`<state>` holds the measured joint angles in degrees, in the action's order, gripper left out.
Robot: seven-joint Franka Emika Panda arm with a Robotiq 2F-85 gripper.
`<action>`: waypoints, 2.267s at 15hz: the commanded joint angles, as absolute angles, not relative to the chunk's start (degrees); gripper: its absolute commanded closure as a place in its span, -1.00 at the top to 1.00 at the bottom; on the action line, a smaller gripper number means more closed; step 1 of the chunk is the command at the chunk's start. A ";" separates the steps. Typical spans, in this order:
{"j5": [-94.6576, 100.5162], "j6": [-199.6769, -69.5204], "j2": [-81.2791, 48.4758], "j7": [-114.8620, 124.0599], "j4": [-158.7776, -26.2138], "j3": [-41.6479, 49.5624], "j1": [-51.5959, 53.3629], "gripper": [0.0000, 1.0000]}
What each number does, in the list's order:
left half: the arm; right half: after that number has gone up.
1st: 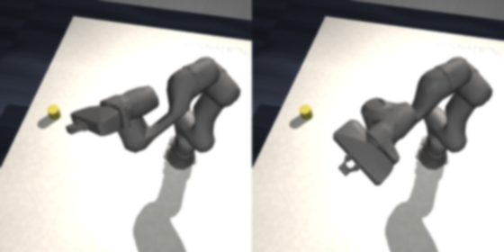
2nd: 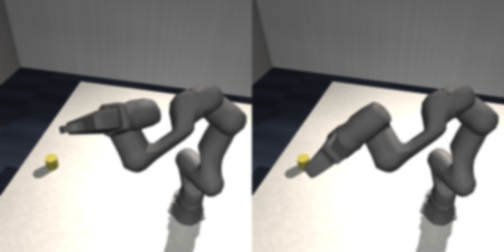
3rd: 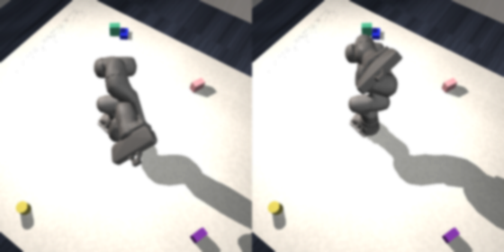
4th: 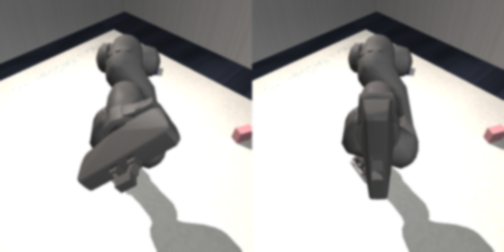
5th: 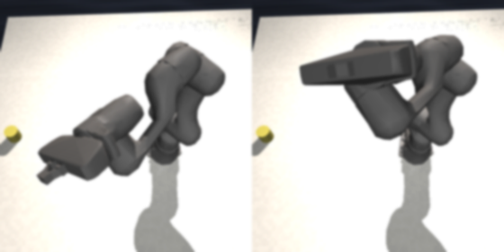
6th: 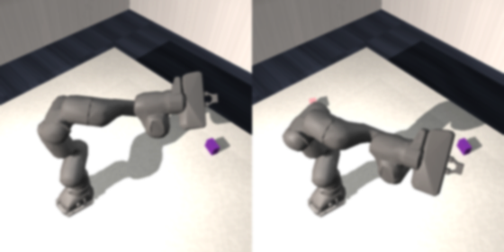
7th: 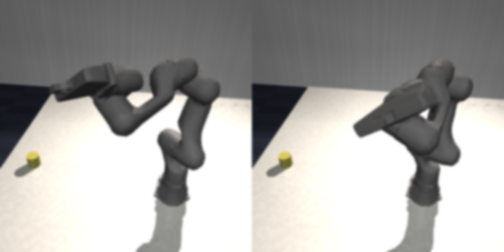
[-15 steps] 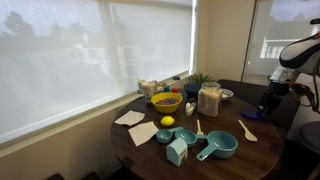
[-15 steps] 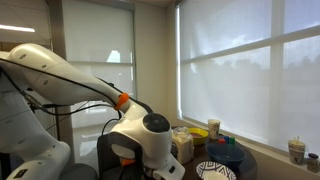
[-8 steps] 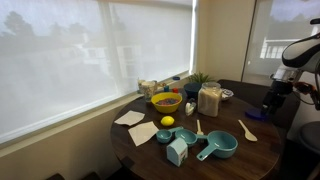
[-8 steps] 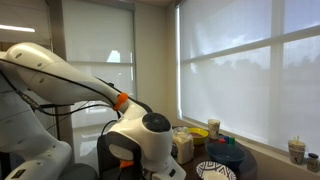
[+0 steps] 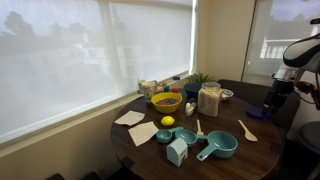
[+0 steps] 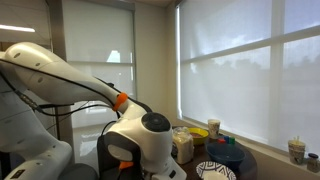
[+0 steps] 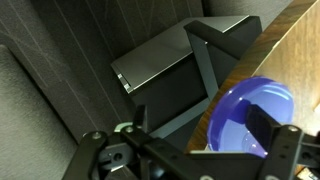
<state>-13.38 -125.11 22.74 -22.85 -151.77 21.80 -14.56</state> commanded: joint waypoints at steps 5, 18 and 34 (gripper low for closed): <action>-13.65 -124.18 23.63 -22.19 -151.04 21.79 -14.32 1.00; -24.08 -119.30 23.01 -25.27 -149.72 24.90 -12.43 1.00; -28.12 -116.08 21.67 -26.07 -149.77 27.33 -13.61 0.26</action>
<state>-26.53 -117.74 22.67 -24.57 -150.63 27.16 -13.26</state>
